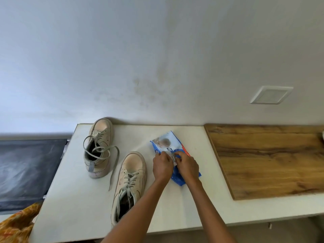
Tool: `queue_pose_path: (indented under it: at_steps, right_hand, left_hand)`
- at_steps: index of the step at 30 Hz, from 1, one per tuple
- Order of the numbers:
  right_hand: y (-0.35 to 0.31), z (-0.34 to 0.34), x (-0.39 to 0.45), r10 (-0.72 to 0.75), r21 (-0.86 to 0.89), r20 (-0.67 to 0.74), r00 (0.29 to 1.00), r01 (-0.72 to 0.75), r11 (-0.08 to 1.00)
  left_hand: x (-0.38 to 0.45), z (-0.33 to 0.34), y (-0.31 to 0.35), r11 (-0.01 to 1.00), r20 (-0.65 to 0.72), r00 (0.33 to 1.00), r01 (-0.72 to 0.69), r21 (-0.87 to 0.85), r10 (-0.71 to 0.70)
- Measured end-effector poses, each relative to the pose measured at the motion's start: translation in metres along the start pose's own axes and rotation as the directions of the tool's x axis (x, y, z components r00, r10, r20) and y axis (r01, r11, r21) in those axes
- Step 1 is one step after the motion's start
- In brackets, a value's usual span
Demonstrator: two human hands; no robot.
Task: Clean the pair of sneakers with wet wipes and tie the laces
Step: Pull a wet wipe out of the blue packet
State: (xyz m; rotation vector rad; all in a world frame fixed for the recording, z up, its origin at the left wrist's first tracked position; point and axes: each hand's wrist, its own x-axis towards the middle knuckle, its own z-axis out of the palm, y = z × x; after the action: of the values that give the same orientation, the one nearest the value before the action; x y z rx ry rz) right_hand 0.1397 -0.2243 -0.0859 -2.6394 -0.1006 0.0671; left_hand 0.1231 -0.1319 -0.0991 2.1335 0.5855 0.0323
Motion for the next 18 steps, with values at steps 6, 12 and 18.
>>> queue_pose_path:
  at_steps: [6, 12, 18]
  right_hand:
    - [0.000, -0.010, 0.021, -0.171, -0.255, 0.080, 0.982, 0.186, 0.949]
    - [0.008, -0.009, 0.019, -0.151, -0.062, -0.009, 0.988, 0.150, 0.987]
    - [0.021, -0.013, 0.012, 0.158, 0.620, -0.077, 0.984, -0.077, 0.781]
  left_hand:
    - [-0.003, -0.001, -0.014, 0.986, 0.012, 0.988, -0.151, -0.067, 0.152]
    - [-0.016, -0.003, -0.019, 0.871, 0.056, 0.876, -0.482, 0.093, 0.479]
    - [-0.016, 0.003, -0.023, 0.908, 0.228, 0.907, -0.391, 0.150, 0.353]
